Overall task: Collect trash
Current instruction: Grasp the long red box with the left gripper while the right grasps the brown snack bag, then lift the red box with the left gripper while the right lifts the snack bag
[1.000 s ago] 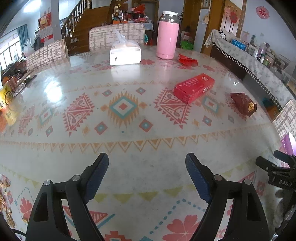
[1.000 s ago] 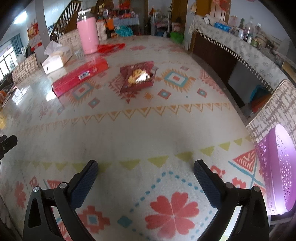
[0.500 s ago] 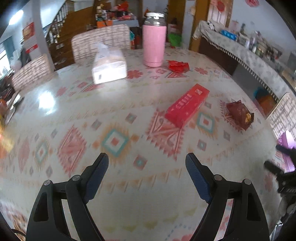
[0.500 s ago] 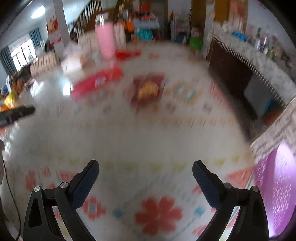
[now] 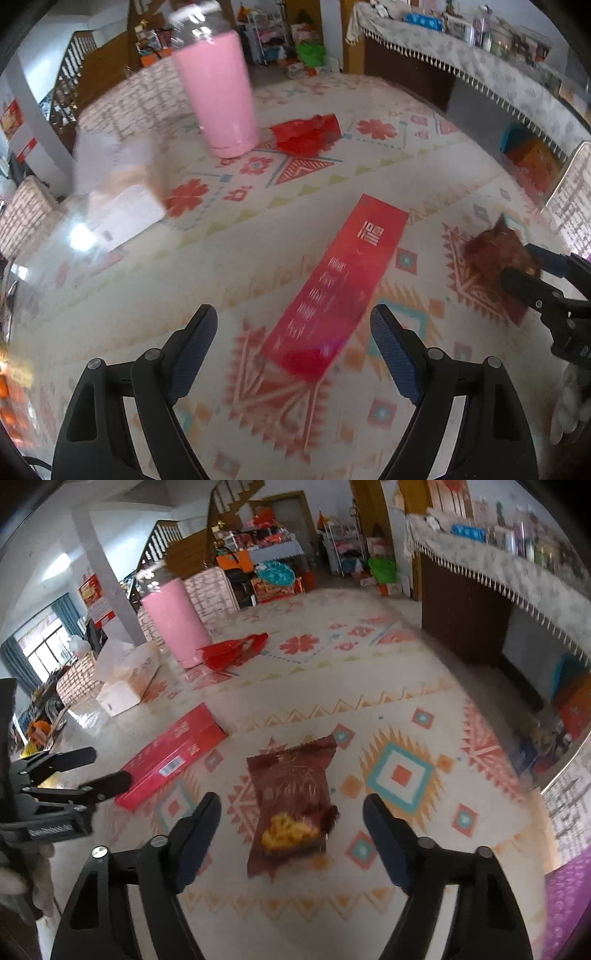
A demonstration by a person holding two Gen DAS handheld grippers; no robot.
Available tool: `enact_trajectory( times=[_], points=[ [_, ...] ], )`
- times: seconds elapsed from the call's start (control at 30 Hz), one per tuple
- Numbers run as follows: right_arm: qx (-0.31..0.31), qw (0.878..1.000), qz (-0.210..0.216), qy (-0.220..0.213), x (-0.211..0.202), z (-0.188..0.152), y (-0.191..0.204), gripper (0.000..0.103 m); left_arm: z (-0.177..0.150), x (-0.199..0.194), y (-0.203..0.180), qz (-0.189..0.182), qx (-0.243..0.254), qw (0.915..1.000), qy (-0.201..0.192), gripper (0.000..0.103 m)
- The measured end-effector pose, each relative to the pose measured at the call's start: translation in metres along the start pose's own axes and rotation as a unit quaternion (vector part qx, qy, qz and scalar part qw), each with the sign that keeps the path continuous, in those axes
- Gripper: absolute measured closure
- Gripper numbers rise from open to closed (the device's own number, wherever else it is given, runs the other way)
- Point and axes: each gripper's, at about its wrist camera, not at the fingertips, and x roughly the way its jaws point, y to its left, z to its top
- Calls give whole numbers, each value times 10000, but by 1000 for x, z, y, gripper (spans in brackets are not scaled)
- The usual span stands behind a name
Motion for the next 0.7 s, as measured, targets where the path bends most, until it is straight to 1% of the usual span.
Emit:
enact_trajectory(
  times=[0.2,0.4,0.47,0.5,0.53,0.57,0.6,0.63,0.67,0.7],
  points=[
    [-69,9999,48,71,16,4,2,25,9,31,-2,-64,-39,9998,202,19],
    [-234,9997,23,55,19,5,7,25,16,37,4,-255,-404,9985,258,19],
    [-235,9997,30,51,19,4,7,25,14,37,5,-253,-508,9980,282,19],
    [-238,9997,30,52,19,4,7,25,13,37,5,-254,-556,9977,291,21],
    [-243,9997,24,49,19,4,7,25,12,36,5,-277,-610,9974,276,23],
    [-256,9997,9,47,19,4,8,25,10,34,5,-242,-656,9973,233,31],
    [-264,9996,2,49,19,4,8,25,9,31,5,-220,-693,9972,185,46],
    [-278,9996,-13,46,19,5,8,25,7,29,5,-198,-713,9971,162,57],
    [-283,9996,-17,41,19,5,8,25,5,25,3,-150,-735,9970,167,64],
    [-277,9996,-12,33,19,5,7,26,2,23,2,-149,-758,9969,158,64]
  ],
)
